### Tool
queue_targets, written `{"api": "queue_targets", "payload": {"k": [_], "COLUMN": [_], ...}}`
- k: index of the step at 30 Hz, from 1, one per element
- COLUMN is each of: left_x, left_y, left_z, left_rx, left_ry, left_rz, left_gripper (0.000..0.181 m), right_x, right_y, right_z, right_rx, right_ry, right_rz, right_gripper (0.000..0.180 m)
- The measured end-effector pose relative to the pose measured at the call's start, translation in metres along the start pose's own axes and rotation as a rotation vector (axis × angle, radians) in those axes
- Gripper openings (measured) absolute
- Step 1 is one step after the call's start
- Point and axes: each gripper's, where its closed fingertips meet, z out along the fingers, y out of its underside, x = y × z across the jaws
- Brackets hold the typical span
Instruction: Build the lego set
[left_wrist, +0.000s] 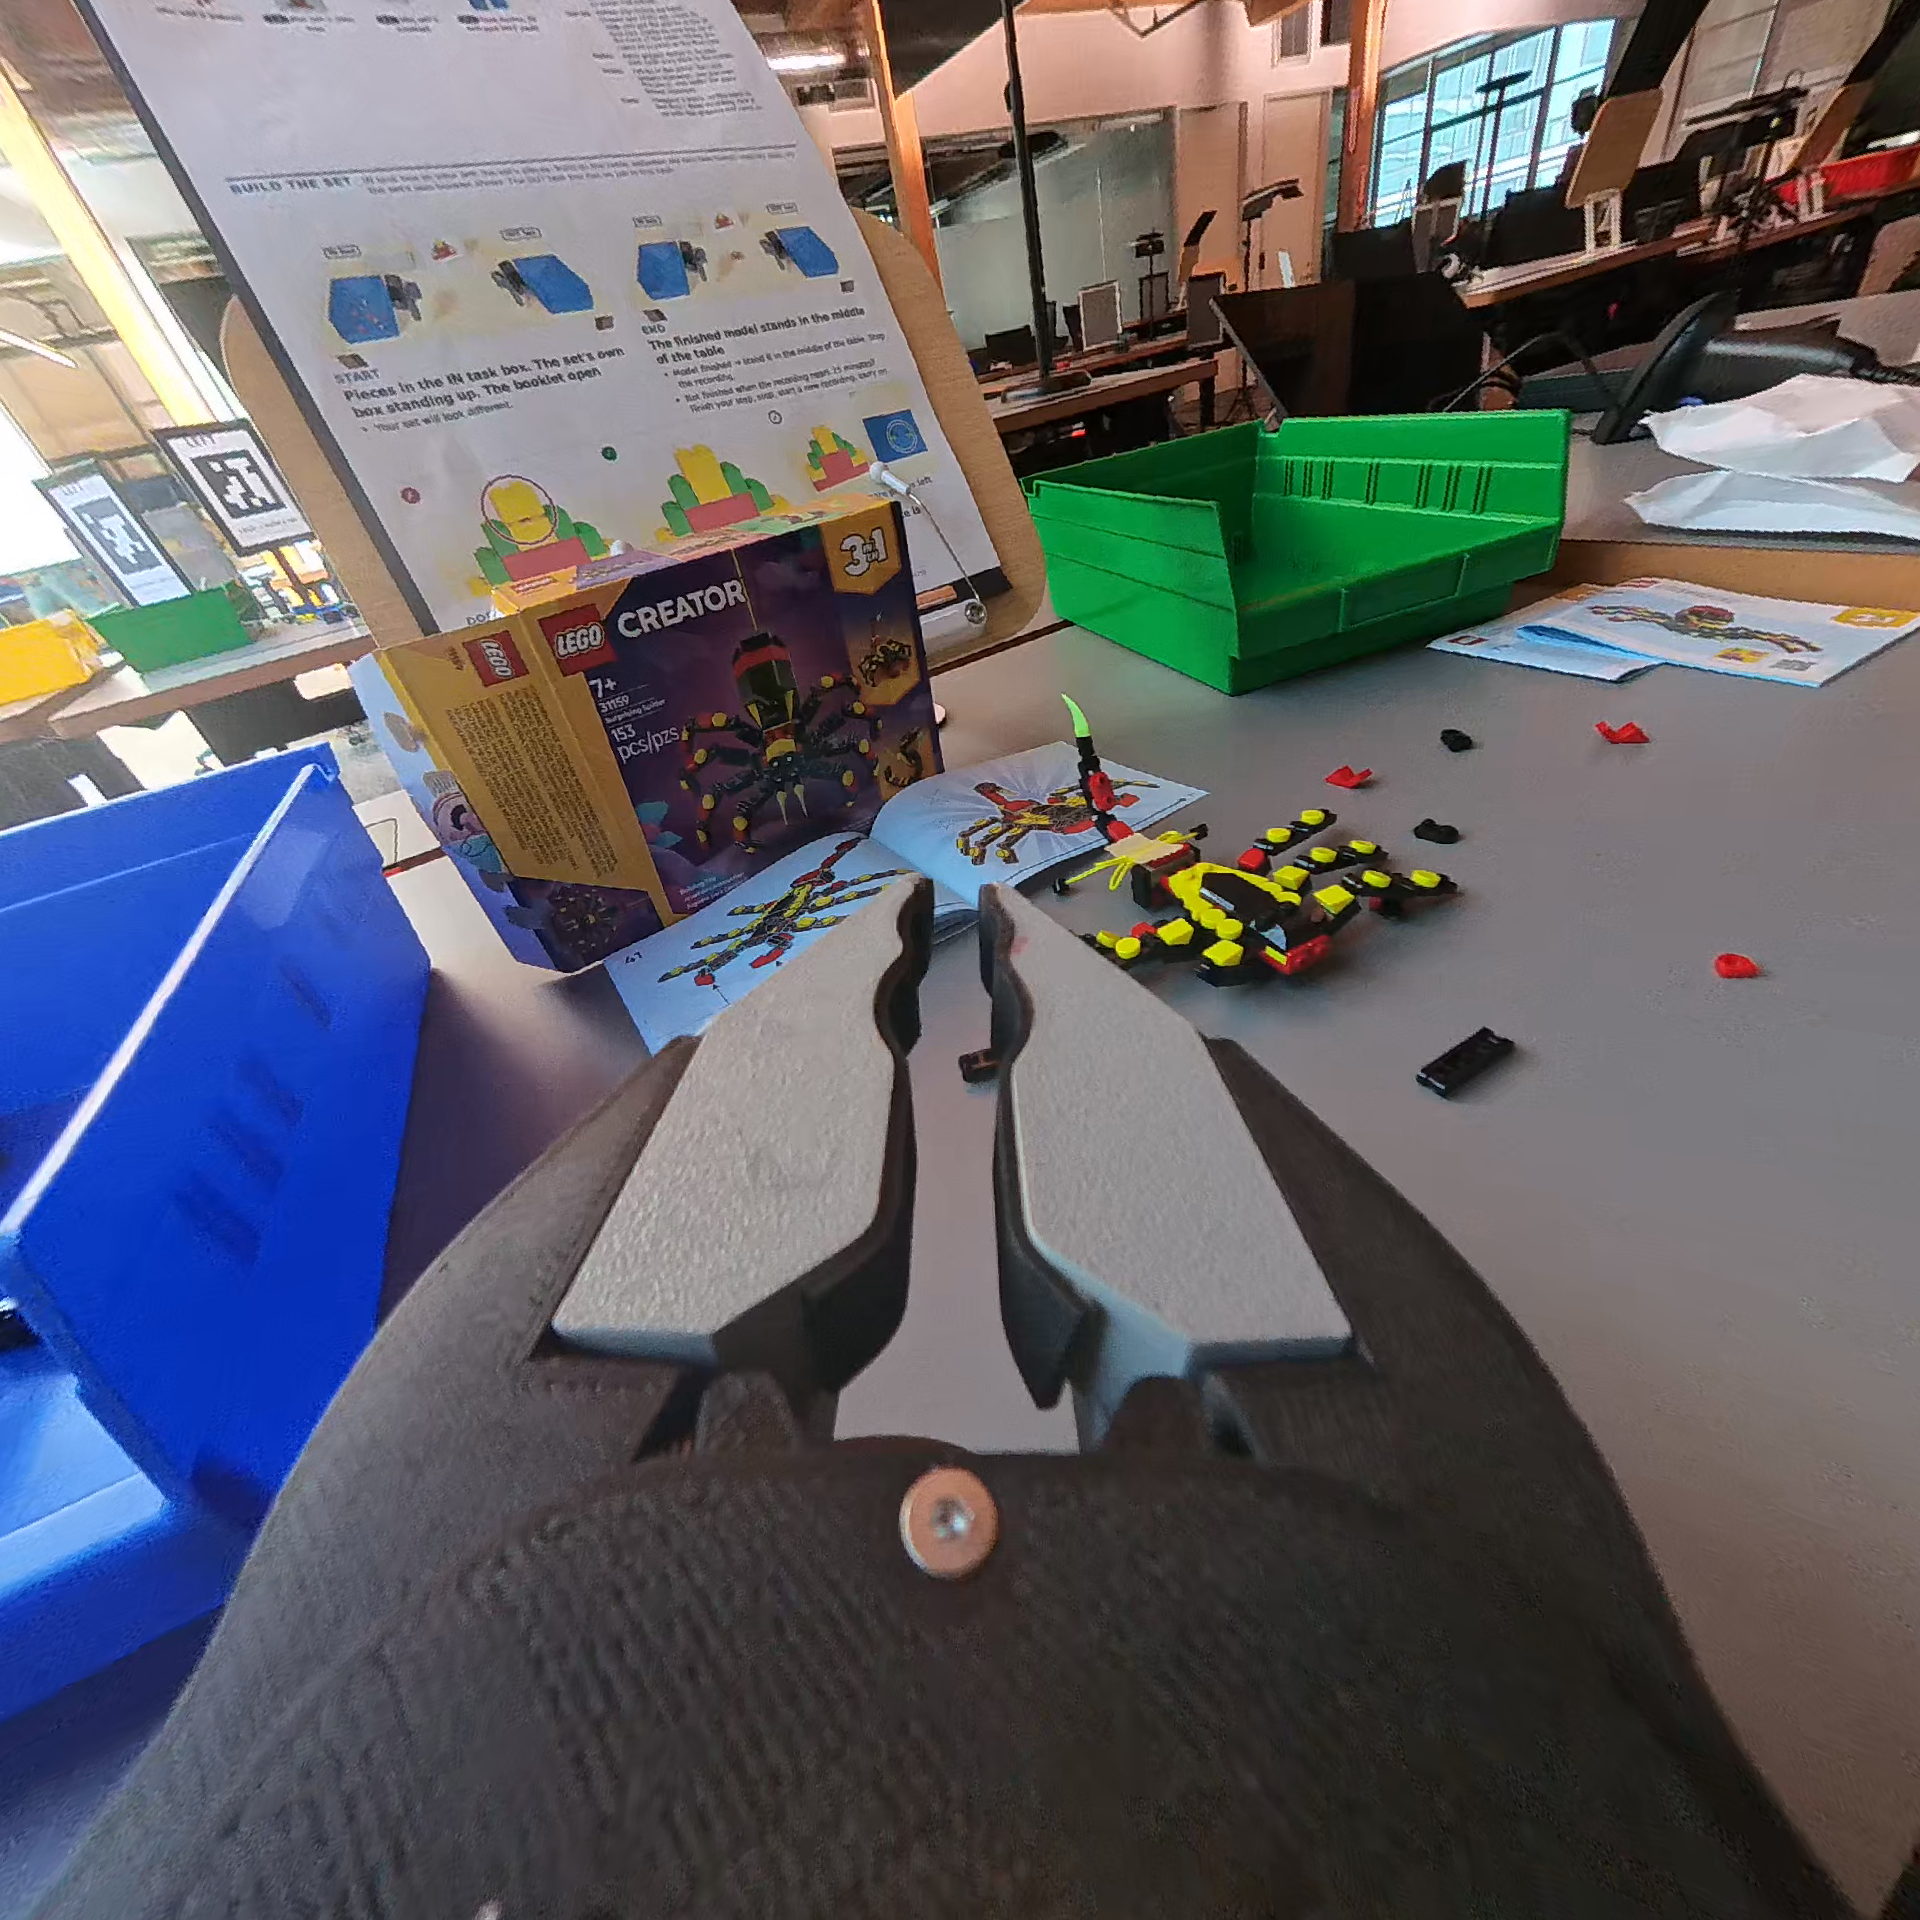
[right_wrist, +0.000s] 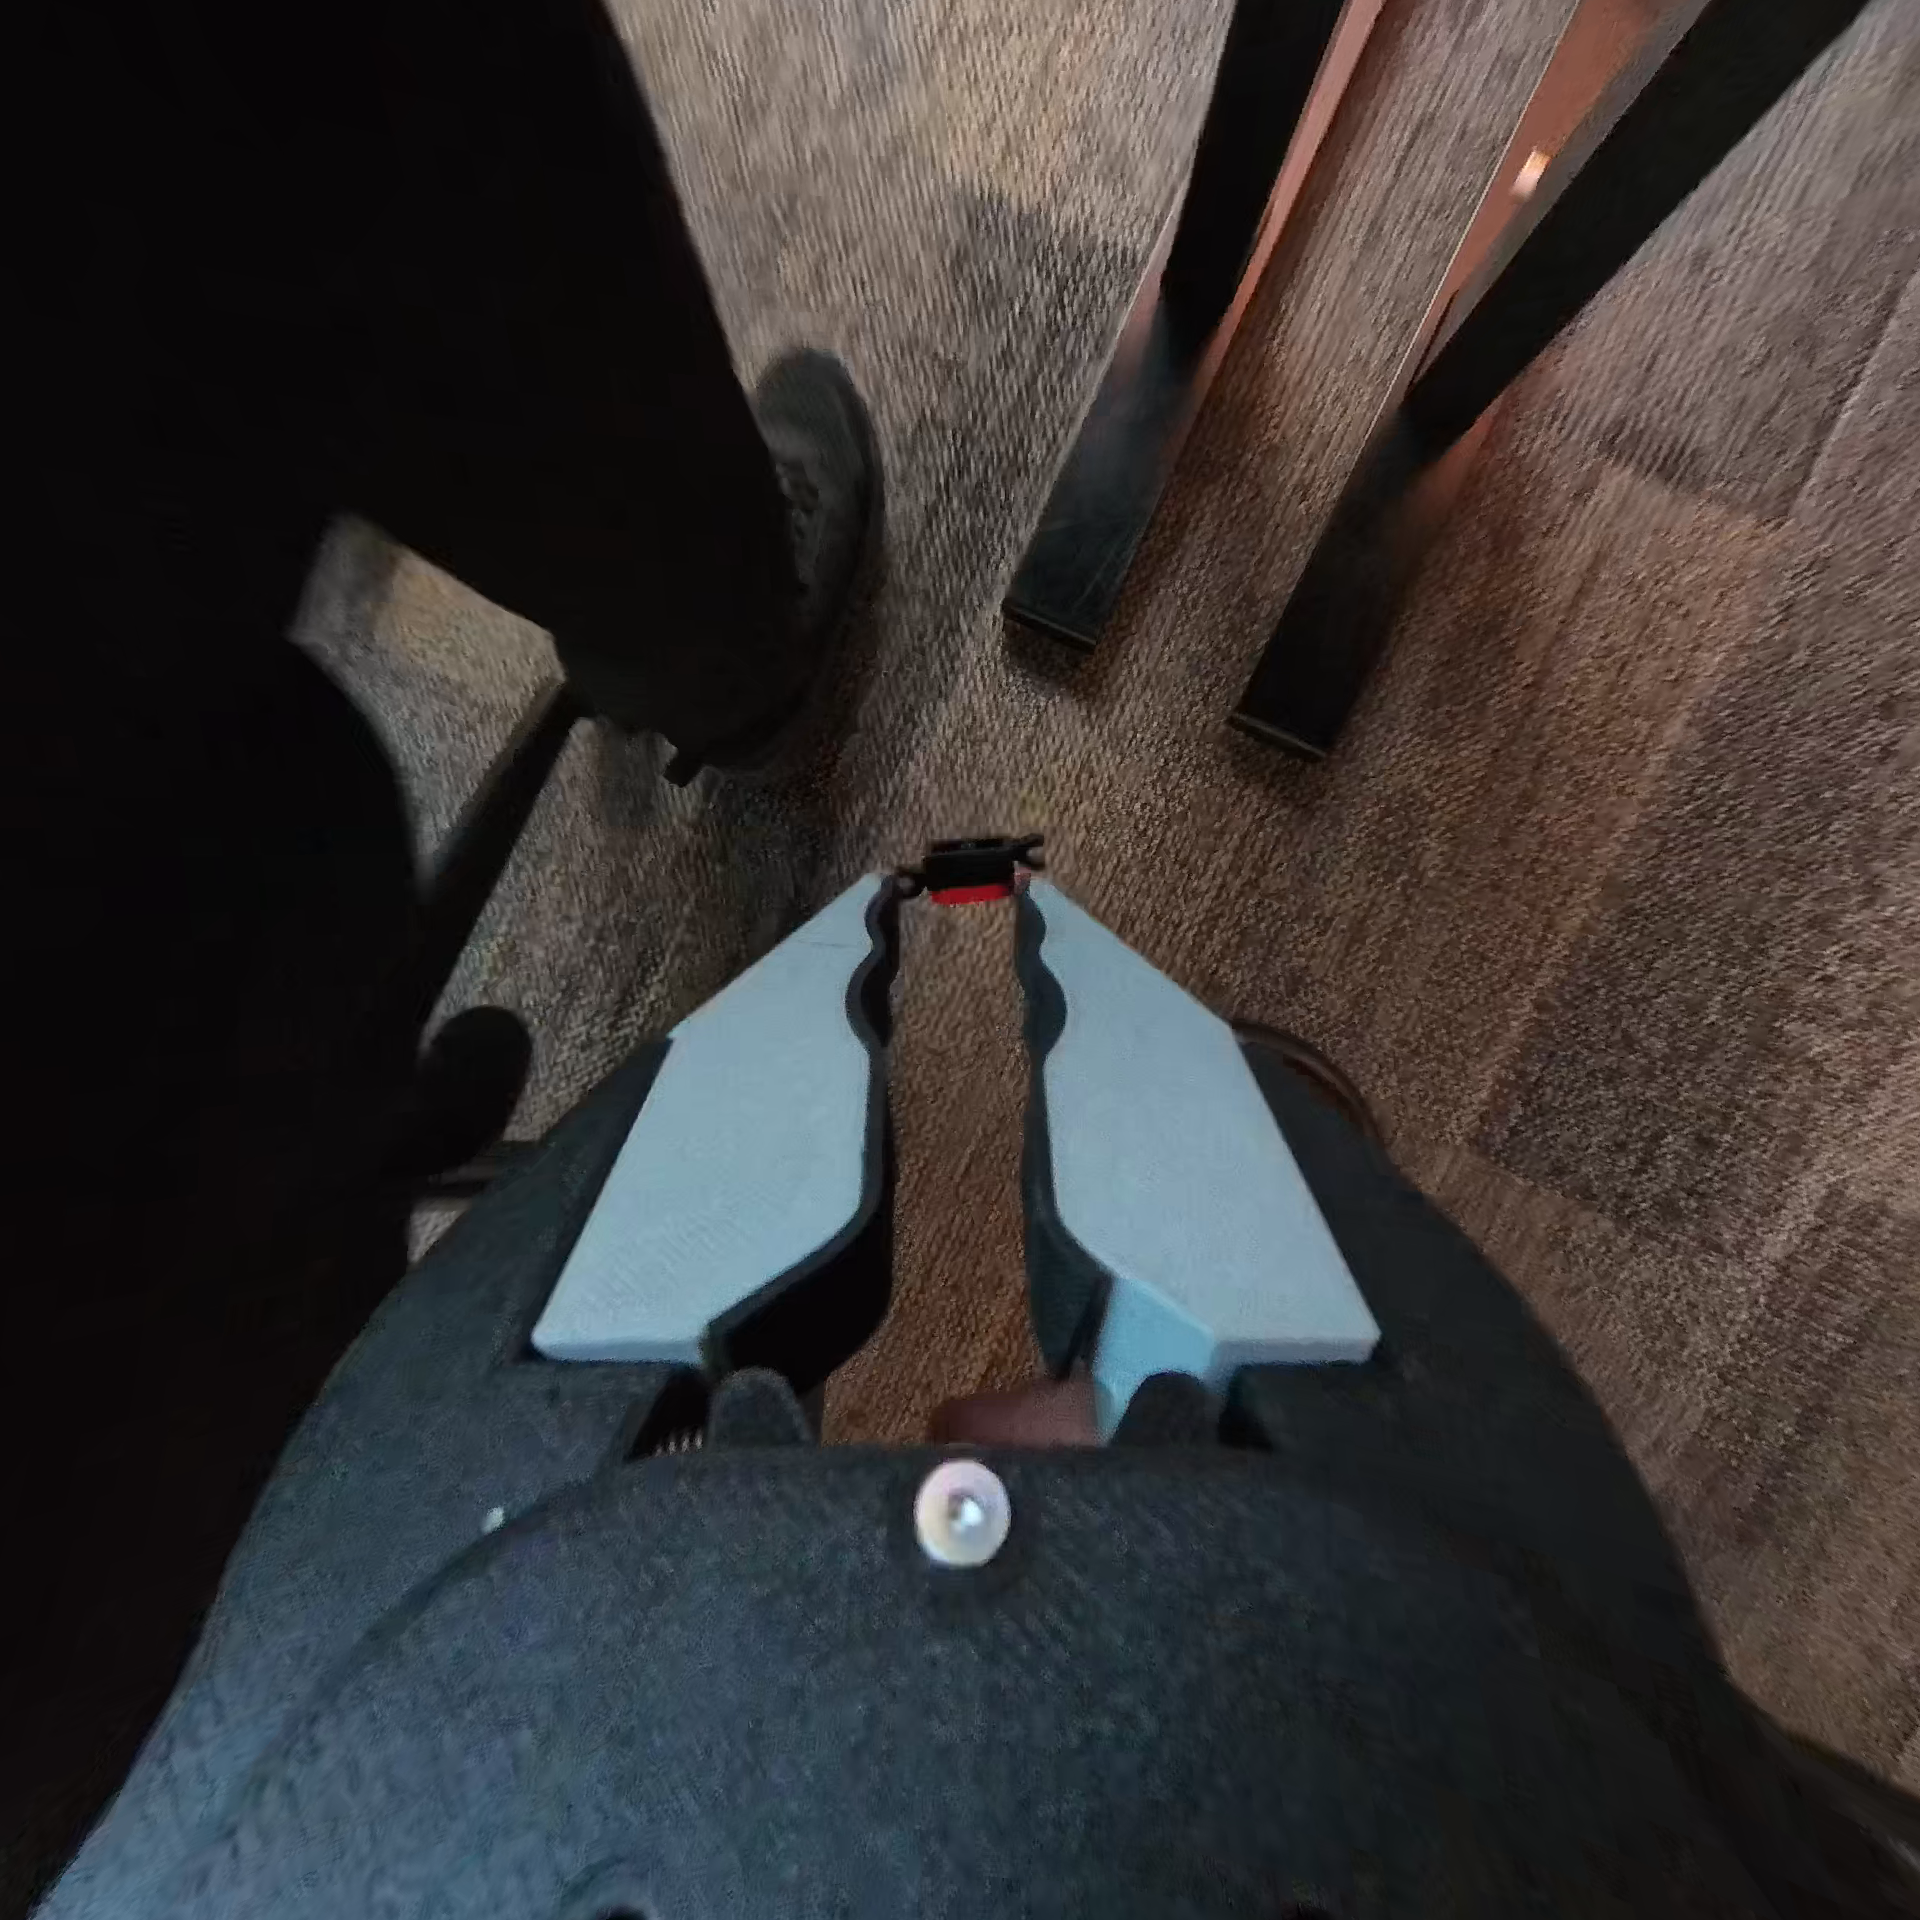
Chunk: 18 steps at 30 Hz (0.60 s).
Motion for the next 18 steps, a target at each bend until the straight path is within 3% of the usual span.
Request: {"api": "queue_targets", "payload": {"k": [6, 12, 15, 18], "left_x": [0.000, 0.000, 0.007, 0.013], "left_y": [-0.002, -0.001, -0.001, -0.002], "left_z": [-0.002, -0.001, 0.002, 0.004], "left_rx": [0.015, 0.008, -0.001, -0.002], "left_ry": [0.004, 0.007, 0.034, 0.046], "left_rz": [-0.007, -0.012, -0.003, -0.024], "left_gripper": [0.005, 0.007, 0.009, 0.009], "right_x": [-0.027, -0.099, -0.127, -0.142], "right_y": [-0.062, -0.169, -0.232, -0.294], "right_z": [-0.110, -0.218, -0.249, -0.245], "right_rx": [0.277, 0.637, 0.760, 0.792], "right_ry": [0.083, 0.045, -0.055, -0.199], "right_rz": [-0.138, -0.294, -0.339, -0.340], "right_gripper": [0.018, 0.018, 0.018, 0.018]}}
